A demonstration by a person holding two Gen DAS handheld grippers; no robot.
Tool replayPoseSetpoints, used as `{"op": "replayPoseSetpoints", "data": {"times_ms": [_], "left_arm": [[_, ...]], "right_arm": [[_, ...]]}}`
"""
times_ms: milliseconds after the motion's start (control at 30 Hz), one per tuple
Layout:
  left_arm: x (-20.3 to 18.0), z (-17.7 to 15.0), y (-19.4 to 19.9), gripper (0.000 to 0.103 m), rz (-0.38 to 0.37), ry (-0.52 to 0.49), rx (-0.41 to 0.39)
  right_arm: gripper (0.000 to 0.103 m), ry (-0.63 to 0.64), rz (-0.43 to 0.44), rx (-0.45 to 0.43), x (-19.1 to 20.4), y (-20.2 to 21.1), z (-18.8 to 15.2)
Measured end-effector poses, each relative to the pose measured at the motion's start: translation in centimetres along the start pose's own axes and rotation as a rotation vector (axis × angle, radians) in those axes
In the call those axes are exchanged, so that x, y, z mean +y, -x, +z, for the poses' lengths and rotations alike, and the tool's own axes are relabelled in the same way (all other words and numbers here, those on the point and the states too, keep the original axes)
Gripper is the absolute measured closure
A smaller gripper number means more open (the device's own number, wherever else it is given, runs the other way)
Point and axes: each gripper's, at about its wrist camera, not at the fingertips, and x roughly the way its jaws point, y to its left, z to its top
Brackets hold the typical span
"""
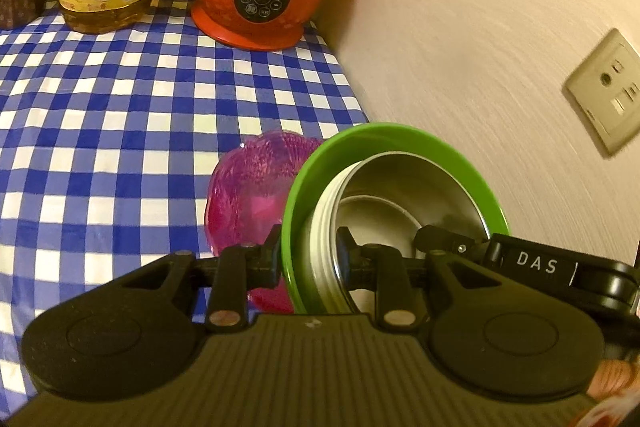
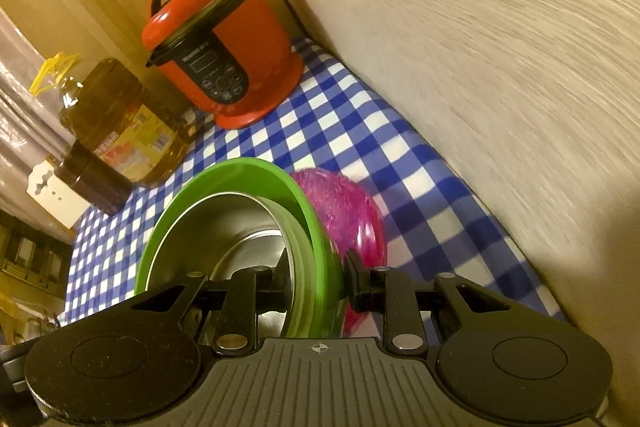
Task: Organize plates and bowls
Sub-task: 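Lower the green bowl with both tools onto the pink plates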
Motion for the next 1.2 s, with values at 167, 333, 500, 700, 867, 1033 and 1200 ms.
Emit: {"op": "replayPoseSetpoints", "data": {"times_ms": [167,333,500,700,867,1033,1200], "left_arm": [[0.7,1.7,-1.7,0.079,0.0,0.029,0.012],[1.3,3.0,-3.2,0.079,0.02,0.032,0.022],[2.3,3.4,-4.6,0.08,0.034,0.039,0.038],[3.0,3.1,-6.0,0.08,0.044,0.043,0.054],[3.2,2.8,-6.9,0.08,0.042,0.044,0.061],[3.3,2.5,-7.5,0.08,0.05,0.046,0.057],[3.4,2.2,-7.7,0.08,0.048,0.043,0.035]], "right_arm": [[0.077,0.001,-0.003,0.011,0.2,-1.9,1.6],[0.077,-0.005,0.004,0.028,0.2,-4.0,2.6],[0.077,-0.011,0.006,0.049,0.2,-5.9,2.9],[0.077,-0.027,0.002,0.075,-0.5,-7.7,2.5],[0.077,-0.036,-0.006,0.082,-1.2,-8.4,2.2],[0.077,-0.045,-0.007,0.083,-1.6,-9.0,1.9],[0.077,-0.057,0.001,0.074,-1.9,-9.3,1.6]]}}
